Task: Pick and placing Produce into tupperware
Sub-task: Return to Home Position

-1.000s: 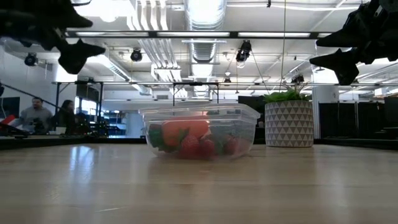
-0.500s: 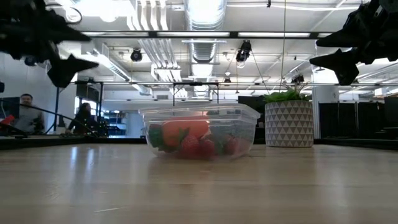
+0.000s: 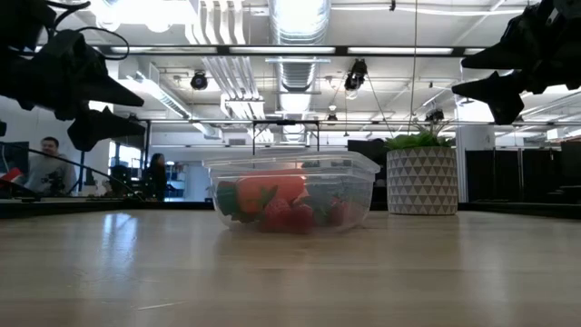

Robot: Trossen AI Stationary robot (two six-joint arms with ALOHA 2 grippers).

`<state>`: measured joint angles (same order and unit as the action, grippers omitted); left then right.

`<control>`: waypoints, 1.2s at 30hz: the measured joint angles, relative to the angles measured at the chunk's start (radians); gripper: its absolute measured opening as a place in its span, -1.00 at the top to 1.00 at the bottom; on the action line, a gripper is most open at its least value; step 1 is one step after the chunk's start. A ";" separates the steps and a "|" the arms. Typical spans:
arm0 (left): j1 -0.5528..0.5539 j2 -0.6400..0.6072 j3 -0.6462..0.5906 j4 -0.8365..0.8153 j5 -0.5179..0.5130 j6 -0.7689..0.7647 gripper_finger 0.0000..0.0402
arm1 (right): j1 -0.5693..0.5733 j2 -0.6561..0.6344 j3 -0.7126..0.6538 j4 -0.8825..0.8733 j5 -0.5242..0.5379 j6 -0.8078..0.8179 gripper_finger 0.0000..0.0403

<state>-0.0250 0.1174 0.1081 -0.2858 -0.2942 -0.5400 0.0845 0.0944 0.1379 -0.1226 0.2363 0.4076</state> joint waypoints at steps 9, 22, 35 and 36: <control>0.001 0.057 -0.002 0.014 0.001 0.000 -0.39 | 0.000 -0.001 0.000 0.000 0.000 0.000 -0.10; 0.001 0.114 -0.002 0.015 0.000 0.002 -0.39 | 0.000 0.000 0.000 0.000 0.000 0.000 -0.10; 0.001 0.137 -0.002 0.015 0.001 0.002 -0.39 | 0.000 0.000 0.000 0.000 0.000 0.000 -0.10; 0.001 0.136 -0.002 0.014 0.001 0.002 -0.39 | 0.000 0.000 0.000 0.000 0.000 0.000 -0.10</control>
<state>-0.0242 0.2537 0.1066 -0.2713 -0.2935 -0.5385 0.0846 0.0940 0.1381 -0.1226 0.2363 0.4080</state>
